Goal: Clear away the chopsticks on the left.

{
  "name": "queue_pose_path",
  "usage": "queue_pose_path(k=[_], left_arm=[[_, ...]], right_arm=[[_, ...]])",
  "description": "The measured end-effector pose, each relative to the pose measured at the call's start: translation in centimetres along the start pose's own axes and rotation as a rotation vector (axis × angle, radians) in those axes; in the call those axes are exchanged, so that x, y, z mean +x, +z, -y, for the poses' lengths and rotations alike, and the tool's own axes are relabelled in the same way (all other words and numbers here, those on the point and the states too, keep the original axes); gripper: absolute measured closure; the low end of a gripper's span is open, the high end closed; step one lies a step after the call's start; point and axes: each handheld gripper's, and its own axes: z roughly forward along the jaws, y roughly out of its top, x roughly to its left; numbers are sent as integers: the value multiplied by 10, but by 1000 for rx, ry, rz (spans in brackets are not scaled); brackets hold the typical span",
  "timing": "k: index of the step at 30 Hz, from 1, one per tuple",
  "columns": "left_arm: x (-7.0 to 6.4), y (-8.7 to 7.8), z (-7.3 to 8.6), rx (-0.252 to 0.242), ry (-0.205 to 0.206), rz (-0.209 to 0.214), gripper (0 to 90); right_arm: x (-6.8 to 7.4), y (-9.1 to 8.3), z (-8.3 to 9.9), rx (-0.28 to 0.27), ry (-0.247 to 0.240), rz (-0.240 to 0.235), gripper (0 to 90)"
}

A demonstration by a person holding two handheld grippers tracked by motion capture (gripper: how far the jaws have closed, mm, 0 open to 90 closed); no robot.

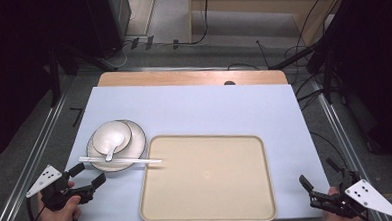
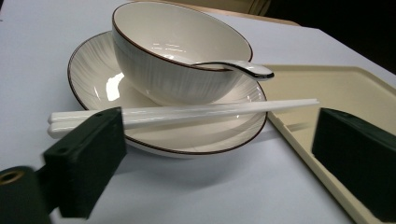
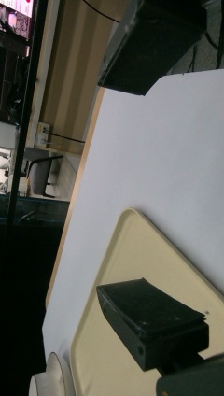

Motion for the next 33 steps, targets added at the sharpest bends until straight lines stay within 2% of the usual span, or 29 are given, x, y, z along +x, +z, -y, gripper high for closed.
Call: queue_pose_path(k=[1, 2, 4, 5, 8, 9, 10, 11, 12, 14, 16, 18, 19, 21, 23, 25, 26, 28, 31, 33], left_arm=[[0, 0, 0, 0, 0, 0, 113], [-1, 0, -1, -5, -3, -7, 113], [-4, 0, -2, 6, -4, -10, 228], [-6, 1, -2, 13, -10, -10, 380], [-8, 1, -1, 14, -17, 8, 625], [-9, 1, -1, 19, -14, 29, 625], [-12, 2, -1, 25, 1, 44, 684], [-18, 4, -2, 30, 20, 41, 780], [-21, 5, -2, 29, 24, 53, 807], [-24, 7, -3, 34, 32, 53, 830], [-30, 11, -4, 53, 50, 58, 900], [-35, 15, -5, 71, 51, 79, 900], [-39, 19, -6, 82, 56, 65, 900], [-40, 20, -7, 78, 54, 76, 900], [-45, 25, -10, 100, 73, 71, 900], [-48, 30, -12, 114, 72, 78, 900], [-51, 37, -15, 140, 83, 75, 900], [-53, 40, -15, 156, 94, 60, 900], [-55, 48, -17, 161, 83, 54, 900], [-57, 53, -18, 171, 98, 40, 900]], right_arm=[[1, 0, 0, 1, -5, 2, 37], [1, 0, 0, 1, -5, 2, 37], [1, 1, 0, 6, -8, -4, 37], [3, 2, 1, 17, -5, -21, 37], [3, 4, 1, 23, -11, -28, 37], [4, 5, 0, 27, -10, -28, 37], [5, 5, 0, 30, -16, -28, 37], [6, 5, -1, 29, -24, -27, 37], [7, 5, -1, 30, -25, -29, 37], [8, 5, -1, 31, -26, -30, 37], [8, 6, -1, 31, -30, -35, 37], [9, 6, -1, 34, -27, -34, 37], [10, 6, -1, 34, -30, -31, 37], [10, 6, -1, 32, -32, -28, 37], [11, 6, -2, 28, -37, -26, 37], [12, 6, -2, 29, -36, -32, 37], [12, 6, -2, 27, -36, -32, 37], [13, 6, -2, 28, -34, -33, 37], [14, 7, -2, 31, -40, -35, 37], [15, 7, -2, 33, -42, -38, 37]])
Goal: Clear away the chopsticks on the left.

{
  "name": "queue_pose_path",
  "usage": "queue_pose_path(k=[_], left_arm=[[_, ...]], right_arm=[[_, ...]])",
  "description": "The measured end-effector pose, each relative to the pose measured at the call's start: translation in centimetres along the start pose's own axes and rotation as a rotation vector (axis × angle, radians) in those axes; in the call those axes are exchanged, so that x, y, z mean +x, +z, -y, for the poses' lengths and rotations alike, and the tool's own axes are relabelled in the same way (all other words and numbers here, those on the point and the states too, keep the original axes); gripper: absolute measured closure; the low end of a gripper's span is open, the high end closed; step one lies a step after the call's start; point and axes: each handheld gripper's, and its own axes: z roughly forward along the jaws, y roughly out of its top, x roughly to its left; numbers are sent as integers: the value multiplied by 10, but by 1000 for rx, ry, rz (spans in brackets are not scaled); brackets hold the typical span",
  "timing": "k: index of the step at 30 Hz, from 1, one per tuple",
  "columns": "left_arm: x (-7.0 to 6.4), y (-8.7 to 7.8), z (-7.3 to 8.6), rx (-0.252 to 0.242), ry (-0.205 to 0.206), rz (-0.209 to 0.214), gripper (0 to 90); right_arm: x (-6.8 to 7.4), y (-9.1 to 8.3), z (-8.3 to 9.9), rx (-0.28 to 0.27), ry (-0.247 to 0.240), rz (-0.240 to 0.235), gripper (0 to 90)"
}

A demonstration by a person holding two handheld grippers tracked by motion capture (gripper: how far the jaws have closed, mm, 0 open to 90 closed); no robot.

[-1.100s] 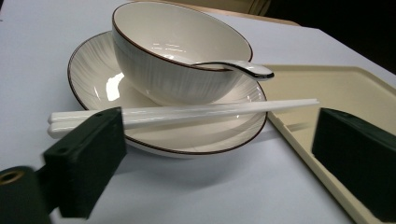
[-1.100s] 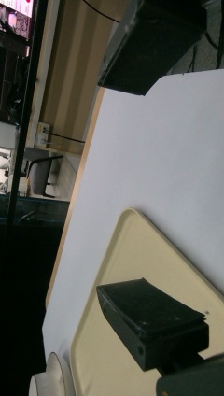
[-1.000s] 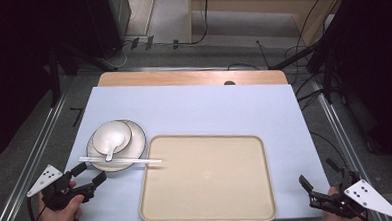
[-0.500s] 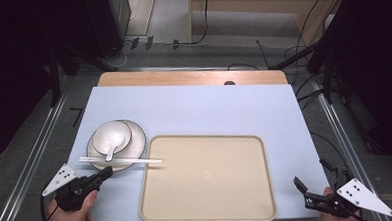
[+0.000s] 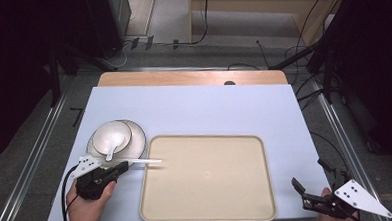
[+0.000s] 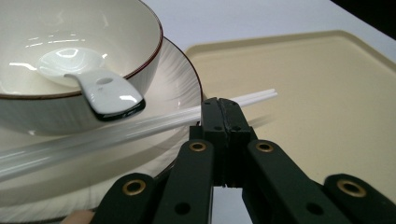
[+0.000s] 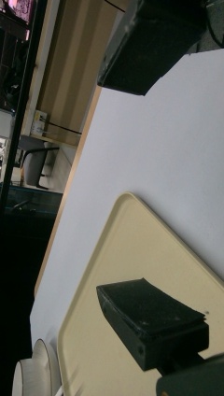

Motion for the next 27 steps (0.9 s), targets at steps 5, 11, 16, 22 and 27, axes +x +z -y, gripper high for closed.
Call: queue_pose_path(k=[5, 11, 16, 22, 27], left_arm=[[-3, 9, -5, 20, 16, -27, 900], [-6, 19, -6, 42, 33, -61, 900], [-4, 24, -8, 55, 35, -71, 900], [-2, 27, -9, 61, 25, -73, 900], [-2, 30, -7, 64, 17, -81, 900]], right_arm=[[0, 1, 1, 0, -1, -5, 37], [0, 1, 1, 3, -1, -11, 37], [-1, 2, 1, 4, 2, -15, 37], [0, 0, 1, 1, 0, -13, 37], [-1, 0, 1, -1, 2, -14, 37]])
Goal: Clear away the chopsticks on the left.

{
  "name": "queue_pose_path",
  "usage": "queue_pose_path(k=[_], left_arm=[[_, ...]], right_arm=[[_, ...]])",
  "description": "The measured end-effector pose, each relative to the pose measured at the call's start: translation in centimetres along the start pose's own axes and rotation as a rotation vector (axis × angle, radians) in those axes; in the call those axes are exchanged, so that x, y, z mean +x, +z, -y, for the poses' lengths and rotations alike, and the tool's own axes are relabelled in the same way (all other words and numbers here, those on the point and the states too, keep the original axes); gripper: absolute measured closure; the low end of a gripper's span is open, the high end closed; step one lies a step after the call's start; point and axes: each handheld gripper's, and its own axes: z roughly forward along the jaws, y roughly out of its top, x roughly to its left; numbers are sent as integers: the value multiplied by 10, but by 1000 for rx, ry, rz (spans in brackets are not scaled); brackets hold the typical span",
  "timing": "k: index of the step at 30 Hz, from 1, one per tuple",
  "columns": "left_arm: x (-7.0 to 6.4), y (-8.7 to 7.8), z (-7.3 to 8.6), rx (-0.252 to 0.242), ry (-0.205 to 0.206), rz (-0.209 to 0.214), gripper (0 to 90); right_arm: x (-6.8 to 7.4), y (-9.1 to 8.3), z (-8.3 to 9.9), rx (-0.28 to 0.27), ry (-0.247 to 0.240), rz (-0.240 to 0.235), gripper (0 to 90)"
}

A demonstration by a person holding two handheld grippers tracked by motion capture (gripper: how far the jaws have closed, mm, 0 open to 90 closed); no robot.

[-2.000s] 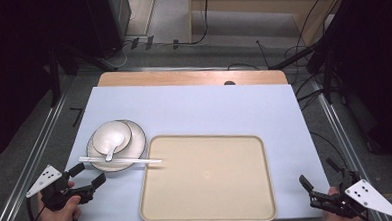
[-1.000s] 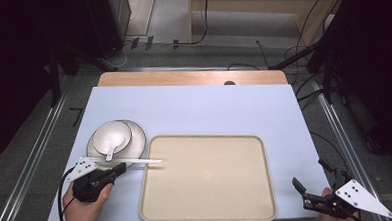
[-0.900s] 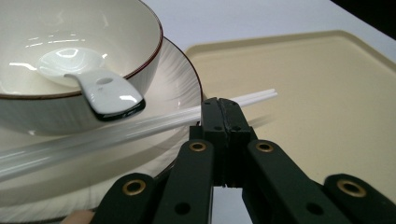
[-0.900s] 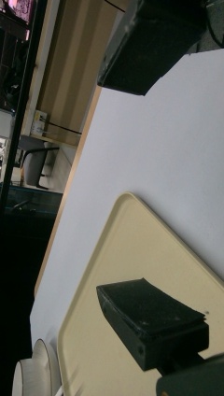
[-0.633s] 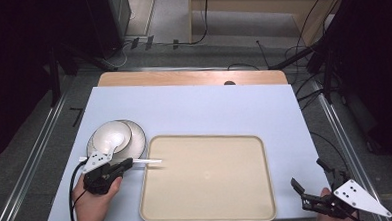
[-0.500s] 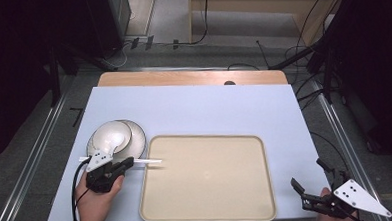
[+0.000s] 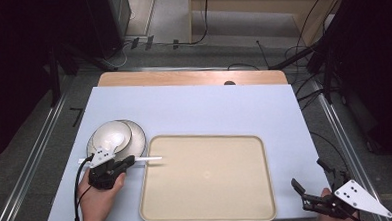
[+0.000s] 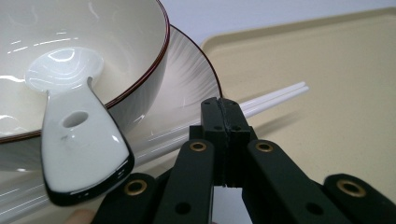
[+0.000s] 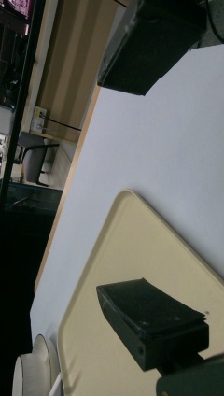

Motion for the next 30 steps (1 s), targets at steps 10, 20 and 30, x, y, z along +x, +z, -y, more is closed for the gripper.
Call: queue_pose_path(k=[10, 20, 30], left_arm=[[-1, 7, -1, -8, -28, -29, 900], [0, 16, -2, -25, -51, -68, 900], [1, 22, -3, -63, -101, -110, 900]], right_arm=[[0, 0, 0, 1, -1, -2, 37], [-1, -1, 0, -4, 1, -3, 37], [-1, 0, 0, -1, -3, -7, 37]])
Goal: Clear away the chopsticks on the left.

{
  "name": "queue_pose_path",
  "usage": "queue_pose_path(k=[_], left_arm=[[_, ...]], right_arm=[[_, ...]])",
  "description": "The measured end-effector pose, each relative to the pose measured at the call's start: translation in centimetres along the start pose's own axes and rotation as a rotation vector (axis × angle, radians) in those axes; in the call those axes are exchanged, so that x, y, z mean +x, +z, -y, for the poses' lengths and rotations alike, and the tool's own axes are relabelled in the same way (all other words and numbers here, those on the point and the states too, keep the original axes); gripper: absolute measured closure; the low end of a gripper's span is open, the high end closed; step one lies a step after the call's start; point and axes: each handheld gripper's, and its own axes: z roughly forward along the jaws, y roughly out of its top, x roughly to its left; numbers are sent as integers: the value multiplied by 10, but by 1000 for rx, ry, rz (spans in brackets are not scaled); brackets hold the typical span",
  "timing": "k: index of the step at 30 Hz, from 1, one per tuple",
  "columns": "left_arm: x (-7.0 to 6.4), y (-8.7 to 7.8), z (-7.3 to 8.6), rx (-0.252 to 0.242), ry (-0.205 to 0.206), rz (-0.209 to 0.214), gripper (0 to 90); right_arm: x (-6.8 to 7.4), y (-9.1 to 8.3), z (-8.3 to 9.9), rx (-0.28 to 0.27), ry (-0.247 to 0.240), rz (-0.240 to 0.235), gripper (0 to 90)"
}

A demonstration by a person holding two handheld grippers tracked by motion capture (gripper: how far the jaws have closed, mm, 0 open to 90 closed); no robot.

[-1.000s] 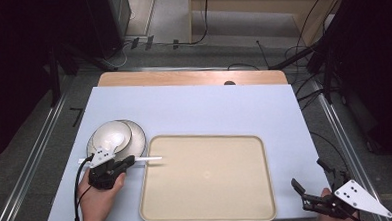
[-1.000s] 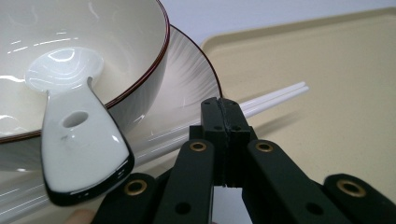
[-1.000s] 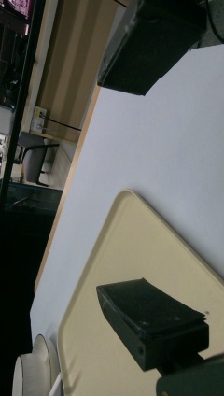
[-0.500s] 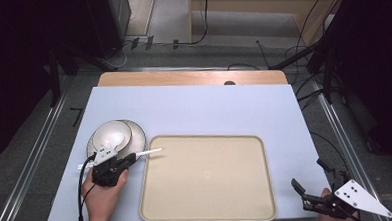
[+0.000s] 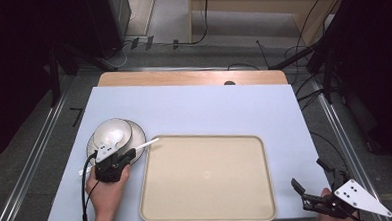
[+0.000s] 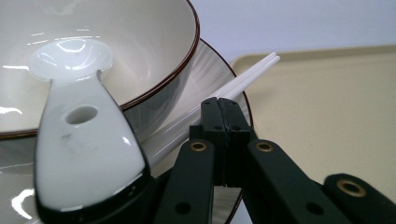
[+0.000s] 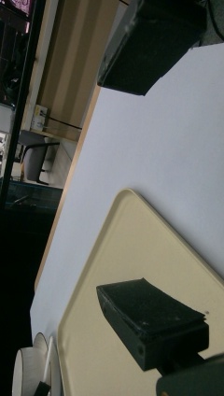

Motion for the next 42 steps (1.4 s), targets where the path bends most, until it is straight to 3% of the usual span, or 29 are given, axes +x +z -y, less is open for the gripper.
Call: queue_pose_path(k=[7, 13, 18, 23, 26, 31, 32, 37, 42], left_arm=[[-3, 4, -1, -19, -37, -52, 900], [-4, 6, 0, -17, -39, -51, 900], [2, -4, 1, -17, -36, -19, 870], [7, -20, 0, -9, 15, 8, 815], [13, -29, -2, -17, 19, 34, 792], [25, -44, -4, 17, 63, 85, 762], [27, -46, -4, 19, 68, 79, 756], [39, -56, -4, 47, 87, 126, 737], [53, -63, -4, 72, 114, 134, 769]], right_arm=[[0, 0, 0, -1, 1, 2, 37], [0, 0, 1, 0, 1, 2, 37], [-1, 0, 1, 1, 5, 3, 37], [-1, -1, 0, 1, 4, 3, 37], [0, -1, 0, 0, 2, 3, 37], [0, 0, 0, 5, -4, 0, 37], [0, 0, 1, 5, -3, 1, 37], [0, 1, 1, 9, -6, -1, 37], [1, 0, 1, 11, -9, 0, 37]])
